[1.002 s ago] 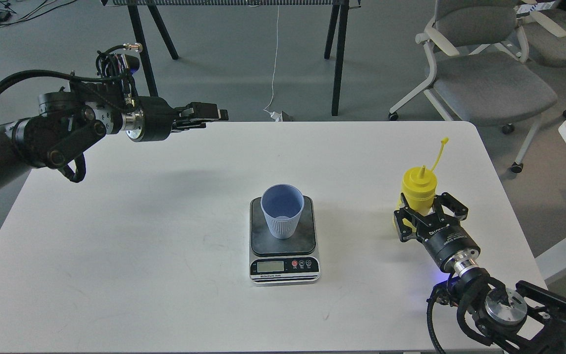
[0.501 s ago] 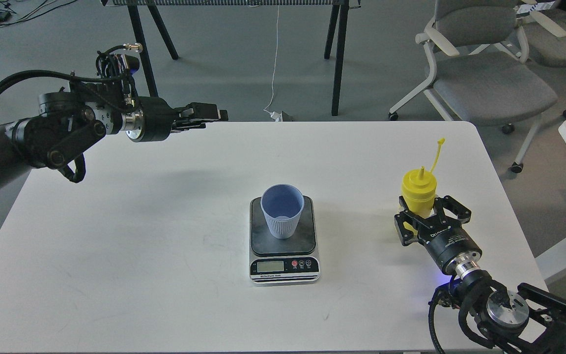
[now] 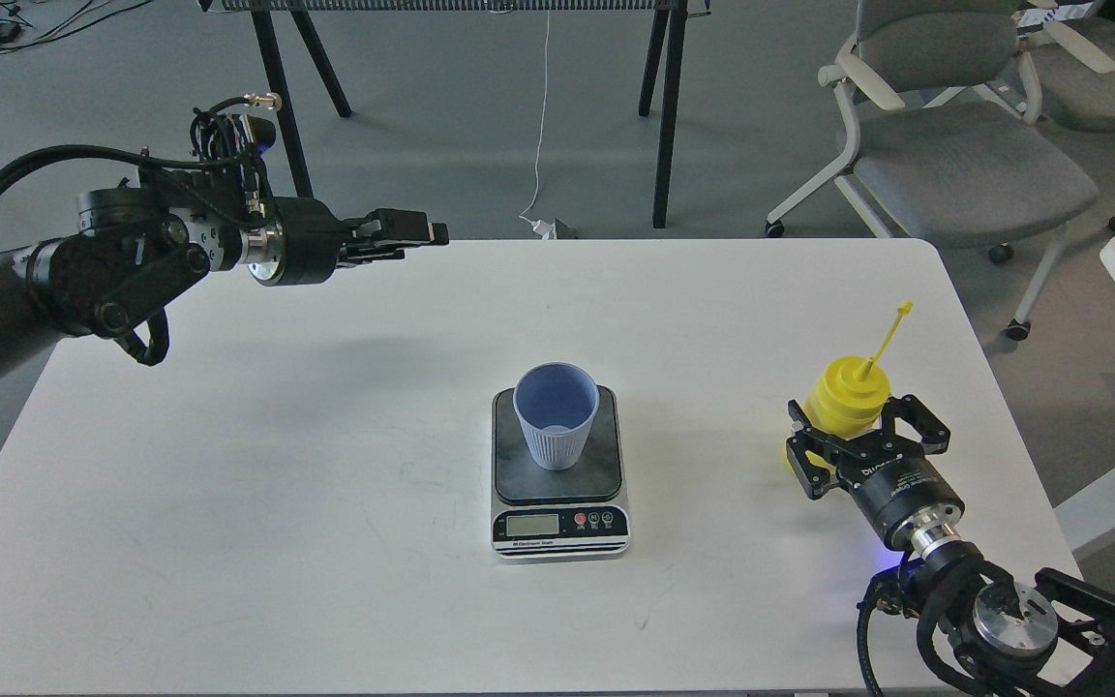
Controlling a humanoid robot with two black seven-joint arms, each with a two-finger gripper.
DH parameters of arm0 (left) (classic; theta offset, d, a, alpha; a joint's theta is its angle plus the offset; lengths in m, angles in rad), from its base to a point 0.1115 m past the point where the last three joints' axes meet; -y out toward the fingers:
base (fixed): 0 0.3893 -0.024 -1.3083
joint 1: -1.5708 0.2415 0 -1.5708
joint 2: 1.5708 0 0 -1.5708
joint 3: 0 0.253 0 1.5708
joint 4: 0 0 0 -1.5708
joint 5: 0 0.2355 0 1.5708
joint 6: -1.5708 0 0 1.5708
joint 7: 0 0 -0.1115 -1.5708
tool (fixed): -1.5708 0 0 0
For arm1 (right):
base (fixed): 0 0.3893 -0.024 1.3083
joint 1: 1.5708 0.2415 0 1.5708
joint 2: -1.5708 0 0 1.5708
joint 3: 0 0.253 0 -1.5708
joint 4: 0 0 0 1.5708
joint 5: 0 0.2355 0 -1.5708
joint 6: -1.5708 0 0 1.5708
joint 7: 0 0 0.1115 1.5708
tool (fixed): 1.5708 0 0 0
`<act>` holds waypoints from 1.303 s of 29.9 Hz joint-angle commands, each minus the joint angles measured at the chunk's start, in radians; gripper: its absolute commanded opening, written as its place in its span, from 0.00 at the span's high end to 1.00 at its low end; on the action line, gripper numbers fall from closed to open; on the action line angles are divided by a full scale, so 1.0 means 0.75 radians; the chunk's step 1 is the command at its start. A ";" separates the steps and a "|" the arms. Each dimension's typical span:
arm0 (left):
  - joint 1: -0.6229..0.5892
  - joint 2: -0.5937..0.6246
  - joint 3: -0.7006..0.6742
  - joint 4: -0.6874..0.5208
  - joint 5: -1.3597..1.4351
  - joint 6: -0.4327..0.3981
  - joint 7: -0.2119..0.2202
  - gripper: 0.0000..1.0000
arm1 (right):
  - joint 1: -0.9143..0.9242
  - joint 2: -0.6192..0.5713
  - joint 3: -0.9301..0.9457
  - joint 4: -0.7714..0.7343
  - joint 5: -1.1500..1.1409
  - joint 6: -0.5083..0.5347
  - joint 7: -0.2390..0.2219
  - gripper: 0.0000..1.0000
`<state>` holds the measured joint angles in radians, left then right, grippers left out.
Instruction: Pour seasoning into cup on scale with both arms
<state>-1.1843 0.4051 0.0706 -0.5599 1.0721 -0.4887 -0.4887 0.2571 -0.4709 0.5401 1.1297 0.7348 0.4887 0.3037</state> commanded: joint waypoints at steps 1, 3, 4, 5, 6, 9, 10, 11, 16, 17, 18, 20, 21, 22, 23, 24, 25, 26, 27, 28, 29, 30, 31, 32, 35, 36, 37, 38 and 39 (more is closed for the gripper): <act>0.000 0.000 0.000 0.000 0.000 0.000 0.000 0.26 | -0.011 0.000 0.000 0.007 -0.002 0.000 0.000 0.10; 0.000 0.000 0.000 0.000 0.000 0.000 0.000 0.26 | -0.020 -0.002 0.002 0.017 -0.010 0.000 0.000 0.10; 0.000 0.000 0.000 0.000 0.000 0.000 0.000 0.26 | -0.022 -0.004 0.004 0.024 -0.016 0.000 0.000 0.10; 0.000 0.000 0.000 -0.002 0.000 0.000 0.000 0.26 | -0.026 -0.010 0.010 0.034 -0.023 0.000 0.000 0.10; 0.000 0.000 0.000 0.000 0.000 0.000 0.000 0.26 | -0.036 -0.018 0.018 0.044 -0.027 0.000 0.000 0.10; 0.000 0.000 0.000 -0.002 0.000 0.000 0.000 0.26 | -0.073 -0.025 0.049 0.066 -0.031 0.000 0.000 0.10; 0.000 0.000 0.000 0.000 0.000 0.000 0.000 0.26 | -0.081 -0.031 0.059 0.075 -0.041 0.000 0.000 0.10; 0.002 0.000 0.000 0.000 0.000 0.000 0.000 0.26 | -0.091 -0.039 0.071 0.083 -0.055 0.000 0.000 0.10; 0.002 0.000 0.000 0.000 0.000 0.000 0.000 0.26 | -0.153 -0.057 0.120 0.118 -0.092 0.000 0.000 0.09; 0.002 0.000 0.000 0.000 0.000 0.000 0.000 0.26 | -0.163 -0.057 0.125 0.120 -0.096 0.000 0.000 0.09; 0.002 0.000 0.000 0.000 0.000 0.000 0.000 0.26 | -0.173 -0.057 0.127 0.120 -0.098 0.000 0.000 0.09; 0.002 -0.002 0.000 0.000 0.000 0.000 0.000 0.26 | -0.189 -0.057 0.135 0.130 -0.104 0.000 0.000 0.08; 0.002 -0.002 0.000 0.000 0.000 0.000 0.000 0.26 | -0.198 -0.057 0.135 0.134 -0.106 0.000 0.000 0.08; 0.002 -0.002 0.000 0.000 0.000 0.000 0.000 0.26 | -0.206 -0.057 0.137 0.134 -0.113 0.000 0.000 0.08; 0.002 -0.004 0.000 0.000 0.000 0.000 0.000 0.26 | -0.212 -0.057 0.137 0.134 -0.119 0.000 0.000 0.08; 0.002 -0.004 0.000 0.000 0.000 0.000 0.000 0.26 | -0.214 -0.057 0.139 0.134 -0.125 0.000 0.000 0.08; 0.002 -0.004 0.000 0.000 0.000 0.000 0.000 0.26 | -0.224 -0.057 0.143 0.134 -0.135 0.000 0.000 0.08; 0.002 -0.004 0.000 0.000 0.000 0.000 0.000 0.26 | -0.232 -0.057 0.143 0.134 -0.139 0.000 0.000 0.08; 0.002 -0.004 0.000 0.000 0.000 0.000 0.000 0.26 | -0.243 -0.059 0.147 0.138 -0.141 0.000 0.000 0.08; 0.002 -0.004 0.000 0.000 0.000 0.000 0.000 0.26 | -0.249 -0.063 0.153 0.146 -0.143 0.000 0.000 0.08; 0.002 -0.004 0.000 0.000 0.000 0.000 0.000 0.26 | -0.259 -0.074 0.159 0.165 -0.143 0.000 0.000 0.08; 0.002 -0.004 0.000 0.000 0.000 0.000 0.000 0.26 | -0.271 -0.088 0.165 0.183 -0.143 0.000 0.000 0.07; 0.002 -0.004 0.000 0.000 0.000 0.000 0.000 0.26 | -0.281 -0.100 0.170 0.199 -0.143 0.000 0.000 0.07; 0.002 -0.004 0.000 0.000 0.000 0.000 0.000 0.26 | -0.290 -0.108 0.172 0.212 -0.143 0.000 0.000 0.07; 0.006 -0.004 -0.002 0.000 0.000 0.000 0.000 0.26 | -0.314 -0.131 0.172 0.242 -0.145 0.000 0.000 0.07; 0.008 -0.004 -0.002 0.000 0.000 0.000 0.000 0.26 | -0.326 -0.139 0.174 0.255 -0.149 0.000 0.000 0.07; 0.008 -0.006 -0.002 0.000 0.000 0.000 0.000 0.26 | -0.345 -0.149 0.176 0.277 -0.155 0.000 0.000 0.07; 0.008 -0.010 -0.002 0.000 0.000 0.000 0.000 0.26 | -0.361 -0.164 0.182 0.295 -0.158 0.000 0.002 0.07; 0.010 -0.014 -0.002 0.000 0.000 0.000 0.000 0.26 | -0.386 -0.188 0.194 0.324 -0.160 0.000 0.000 0.06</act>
<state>-1.1785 0.4004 0.0701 -0.5598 1.0723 -0.4887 -0.4887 0.0047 -0.5783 0.6712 1.3283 0.6206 0.4887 0.3037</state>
